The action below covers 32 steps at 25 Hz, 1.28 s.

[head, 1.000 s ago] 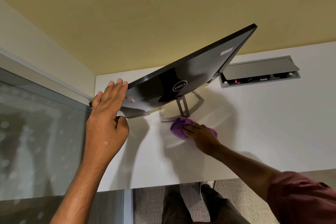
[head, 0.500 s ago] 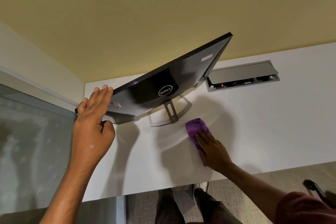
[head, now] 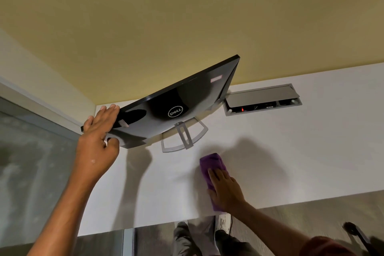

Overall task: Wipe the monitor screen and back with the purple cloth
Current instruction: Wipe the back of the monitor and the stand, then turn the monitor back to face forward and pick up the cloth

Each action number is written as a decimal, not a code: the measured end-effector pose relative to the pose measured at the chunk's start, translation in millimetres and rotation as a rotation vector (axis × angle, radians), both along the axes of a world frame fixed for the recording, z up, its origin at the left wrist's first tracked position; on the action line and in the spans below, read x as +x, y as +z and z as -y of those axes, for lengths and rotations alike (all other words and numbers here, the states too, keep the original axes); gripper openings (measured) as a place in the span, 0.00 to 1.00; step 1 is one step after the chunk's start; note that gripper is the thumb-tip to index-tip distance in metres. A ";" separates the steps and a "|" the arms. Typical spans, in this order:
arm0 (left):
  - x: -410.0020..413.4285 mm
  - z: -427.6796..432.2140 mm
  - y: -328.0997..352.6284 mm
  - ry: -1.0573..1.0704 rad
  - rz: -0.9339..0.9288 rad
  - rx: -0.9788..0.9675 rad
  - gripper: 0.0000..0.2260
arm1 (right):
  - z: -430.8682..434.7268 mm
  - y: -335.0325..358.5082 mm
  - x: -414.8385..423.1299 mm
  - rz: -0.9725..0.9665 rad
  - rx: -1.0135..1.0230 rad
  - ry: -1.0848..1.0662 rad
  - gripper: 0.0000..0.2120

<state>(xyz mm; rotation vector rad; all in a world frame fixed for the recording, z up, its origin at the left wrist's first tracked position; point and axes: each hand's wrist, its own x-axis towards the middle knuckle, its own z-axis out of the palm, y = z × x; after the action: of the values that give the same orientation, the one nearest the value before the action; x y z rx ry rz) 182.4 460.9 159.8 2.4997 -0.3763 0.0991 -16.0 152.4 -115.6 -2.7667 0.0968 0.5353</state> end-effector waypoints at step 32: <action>29.5 -89.9 25.8 0.171 -0.140 -0.294 0.03 | -8.8 292.6 210.3 0.722 -0.141 -0.139 0.08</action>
<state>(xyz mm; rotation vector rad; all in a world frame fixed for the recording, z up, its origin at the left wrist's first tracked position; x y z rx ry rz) 211.9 550.8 185.6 2.2277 -0.0816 0.0433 194.3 161.3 177.0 -2.8741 0.1578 -0.5313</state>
